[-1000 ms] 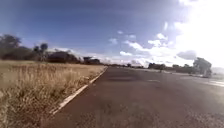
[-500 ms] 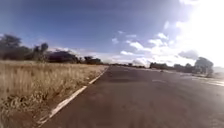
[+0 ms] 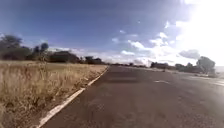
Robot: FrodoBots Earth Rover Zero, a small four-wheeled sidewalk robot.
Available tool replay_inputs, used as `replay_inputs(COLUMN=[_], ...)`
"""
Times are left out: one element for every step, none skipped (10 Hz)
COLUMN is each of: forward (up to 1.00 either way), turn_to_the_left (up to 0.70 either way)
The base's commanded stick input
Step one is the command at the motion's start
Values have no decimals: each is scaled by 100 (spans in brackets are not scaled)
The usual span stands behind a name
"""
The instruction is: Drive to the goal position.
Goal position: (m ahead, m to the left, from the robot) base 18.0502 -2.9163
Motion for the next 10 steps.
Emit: replay_inputs(forward=[50,50,50,50,50,50,50,50,50,50], turn_to_the_left=[0,0,0,0,0,0,0,0,0,0])
